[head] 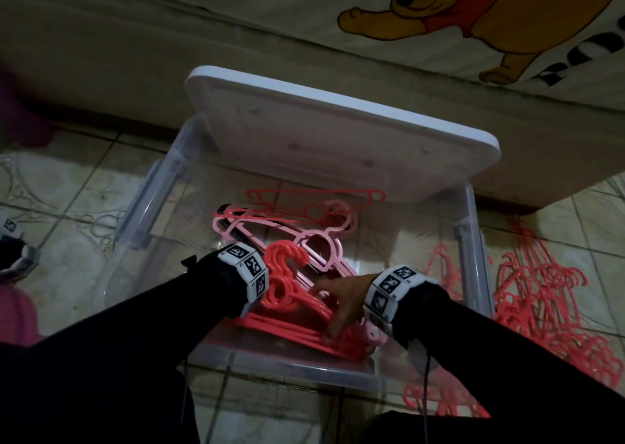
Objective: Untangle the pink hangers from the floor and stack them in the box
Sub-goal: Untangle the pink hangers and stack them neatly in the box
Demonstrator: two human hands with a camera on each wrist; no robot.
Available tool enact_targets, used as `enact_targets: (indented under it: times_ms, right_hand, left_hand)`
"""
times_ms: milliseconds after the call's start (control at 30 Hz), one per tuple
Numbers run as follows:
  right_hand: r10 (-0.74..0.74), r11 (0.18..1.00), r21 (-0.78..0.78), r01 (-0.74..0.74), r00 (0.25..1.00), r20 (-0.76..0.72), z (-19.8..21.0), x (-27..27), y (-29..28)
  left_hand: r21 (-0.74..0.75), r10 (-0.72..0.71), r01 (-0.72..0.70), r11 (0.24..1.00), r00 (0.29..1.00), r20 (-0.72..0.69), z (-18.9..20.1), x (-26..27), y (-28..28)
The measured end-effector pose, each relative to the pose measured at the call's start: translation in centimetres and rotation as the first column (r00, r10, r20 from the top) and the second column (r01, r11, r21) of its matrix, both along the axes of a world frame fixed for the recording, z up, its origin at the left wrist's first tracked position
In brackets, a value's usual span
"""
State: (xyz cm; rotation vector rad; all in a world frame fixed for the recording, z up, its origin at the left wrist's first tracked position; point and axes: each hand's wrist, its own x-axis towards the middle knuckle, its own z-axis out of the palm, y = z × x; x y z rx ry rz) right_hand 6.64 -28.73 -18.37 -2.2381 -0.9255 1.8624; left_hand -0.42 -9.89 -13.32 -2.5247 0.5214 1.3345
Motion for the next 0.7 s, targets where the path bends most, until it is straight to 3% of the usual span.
enact_targets:
  times_ms: [33,67,133,233,267,367,467,567,700]
  right_hand:
    - [-0.092,0.996,-0.004,0.092,0.995,-0.044,0.1,0.4,-0.4]
    - [-0.087,0.996,-0.009,0.087,0.996,-0.013,0.5,0.9,-0.8]
    - [-0.064,0.997,-0.033,0.066,0.997,0.048,1.1,1.8,-1.3]
    - [-0.054,0.993,-0.095,0.070,0.985,0.163,1.4,2.8,-2.2]
    - [-0.069,0.991,-0.092,0.098,0.958,0.277,1.5,2.8,-2.4]
    - [-0.014,0.996,-0.061,0.068,0.773,0.634,0.9,1.8,-2.3]
    - [0.072,0.995,-0.104,-0.005,0.748,0.660,-0.2,0.9,-1.5]
    - [0.033,0.996,-0.085,0.032,0.740,0.672,-0.8,1.1,-0.9]
    - [0.008,1.000,-0.015,0.004,0.713,0.701,-0.7,1.8,-0.8]
  left_hand:
    - [-0.010,0.062,-0.062,0.998,0.998,-0.007,0.2,-0.1,0.2]
    - [-0.014,0.139,-0.139,0.990,0.990,0.025,0.1,0.0,0.4]
    - [-0.012,0.155,-0.155,0.988,0.988,0.024,0.6,-0.1,0.3]
    - [0.021,0.064,-0.065,0.998,0.998,0.030,0.7,-0.1,0.5]
    - [0.028,0.055,-0.056,0.998,0.998,0.040,0.8,-0.2,0.6]
    - [0.010,0.096,-0.097,0.995,0.994,0.061,0.2,-0.1,0.5]
    - [-0.019,0.153,-0.152,0.988,0.984,0.087,-2.3,-0.2,1.0]
    - [0.010,0.024,-0.026,1.000,0.983,0.182,-4.2,-0.1,1.0]
    - [0.037,-0.042,0.036,0.999,0.986,0.164,-5.3,0.1,0.6]
